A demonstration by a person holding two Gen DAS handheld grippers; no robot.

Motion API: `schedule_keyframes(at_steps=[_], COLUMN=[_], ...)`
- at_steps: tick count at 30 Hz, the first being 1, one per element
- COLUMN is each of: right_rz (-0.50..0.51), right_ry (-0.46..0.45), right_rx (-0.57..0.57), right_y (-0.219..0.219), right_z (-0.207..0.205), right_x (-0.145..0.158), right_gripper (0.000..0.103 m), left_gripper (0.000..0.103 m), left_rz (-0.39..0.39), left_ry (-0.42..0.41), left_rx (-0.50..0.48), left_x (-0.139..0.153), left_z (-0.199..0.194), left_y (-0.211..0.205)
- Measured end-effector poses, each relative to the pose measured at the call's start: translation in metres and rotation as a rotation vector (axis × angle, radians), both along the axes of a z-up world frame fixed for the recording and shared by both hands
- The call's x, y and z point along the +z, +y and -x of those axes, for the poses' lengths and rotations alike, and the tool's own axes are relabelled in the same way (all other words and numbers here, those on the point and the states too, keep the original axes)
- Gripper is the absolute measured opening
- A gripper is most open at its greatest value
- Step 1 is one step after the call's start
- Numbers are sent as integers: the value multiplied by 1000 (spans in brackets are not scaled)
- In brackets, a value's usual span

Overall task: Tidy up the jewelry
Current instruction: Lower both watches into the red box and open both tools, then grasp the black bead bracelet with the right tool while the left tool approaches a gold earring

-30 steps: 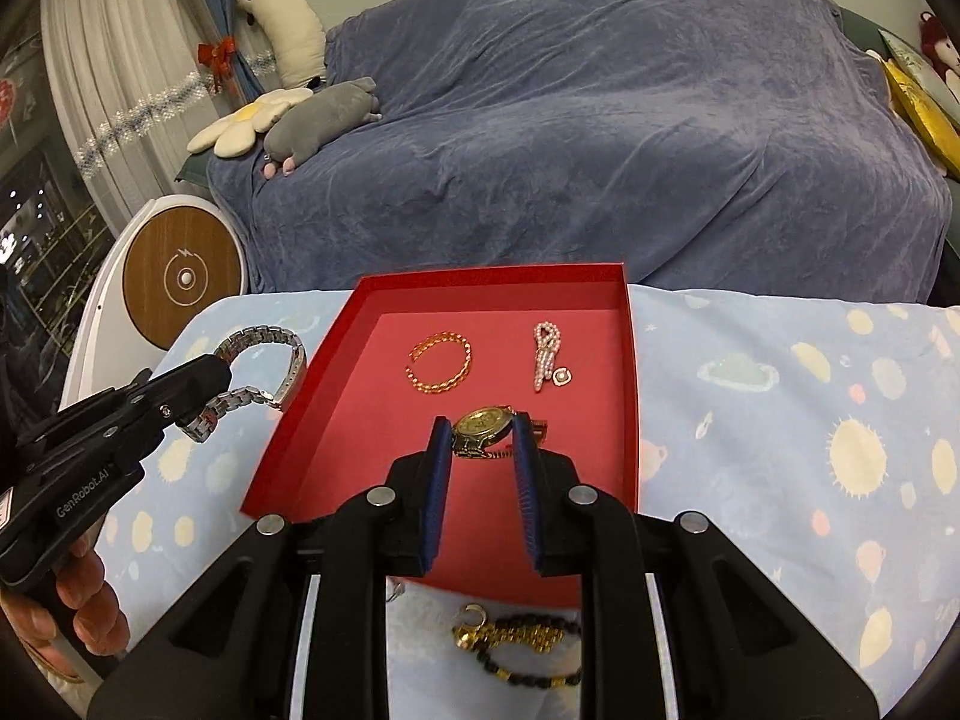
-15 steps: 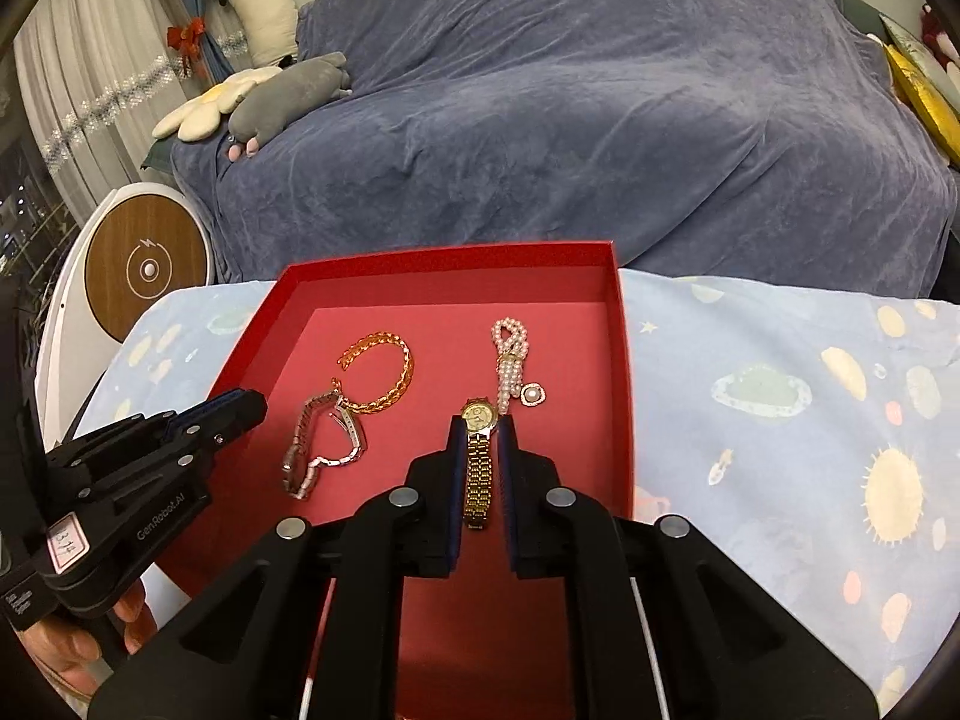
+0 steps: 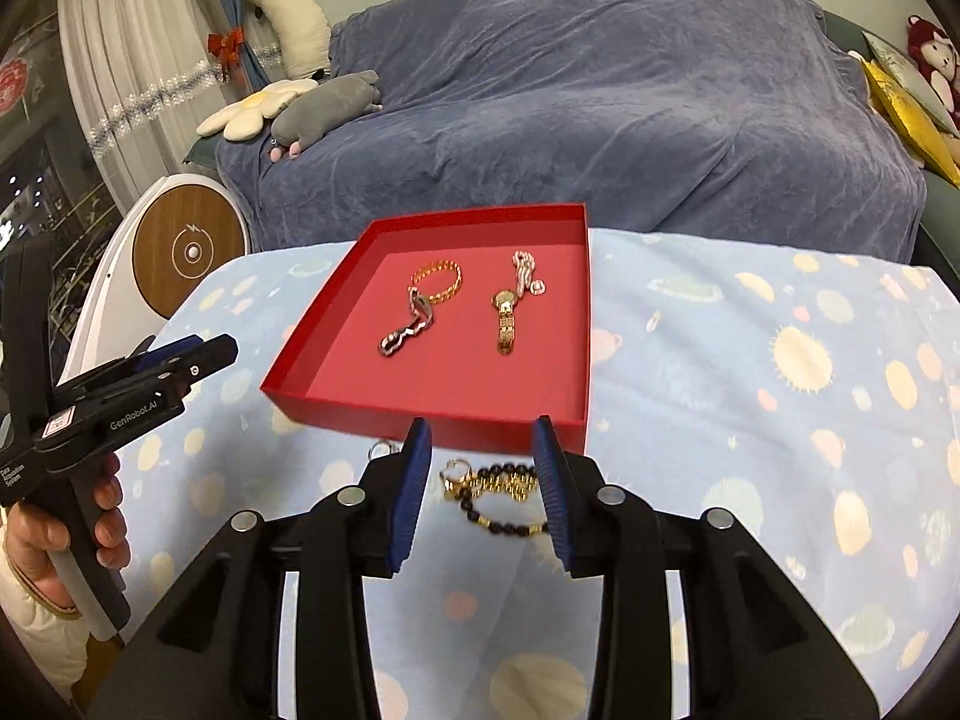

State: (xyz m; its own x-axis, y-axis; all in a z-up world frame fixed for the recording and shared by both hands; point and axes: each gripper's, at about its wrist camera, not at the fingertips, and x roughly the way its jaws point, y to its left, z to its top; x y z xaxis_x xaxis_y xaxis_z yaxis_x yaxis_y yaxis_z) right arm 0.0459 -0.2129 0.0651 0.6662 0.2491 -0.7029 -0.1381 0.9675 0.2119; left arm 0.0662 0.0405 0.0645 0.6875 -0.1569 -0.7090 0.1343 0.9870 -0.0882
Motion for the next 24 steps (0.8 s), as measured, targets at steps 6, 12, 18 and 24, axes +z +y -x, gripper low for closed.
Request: schedule_keyframes(at_steps=[6, 12, 18, 24], right_rz=[31, 50, 56, 89], right_ry=[32, 72, 101, 116], right_rx=[-9, 2, -48, -77], right_y=[1, 1, -10, -12], right_z=[24, 20, 1, -24], right_x=[-22, -42, -58, -71], right_gripper=[34, 34, 34, 34], left_gripper=[51, 51, 51, 51], left_rz=[48, 20, 26, 20], left_ry=[76, 102, 127, 135], left_rx=[4, -52, -75, -84], left_x=[-31, -54, -71, -77], left_z=[32, 34, 28, 24], left_y=[2, -16, -31, -36])
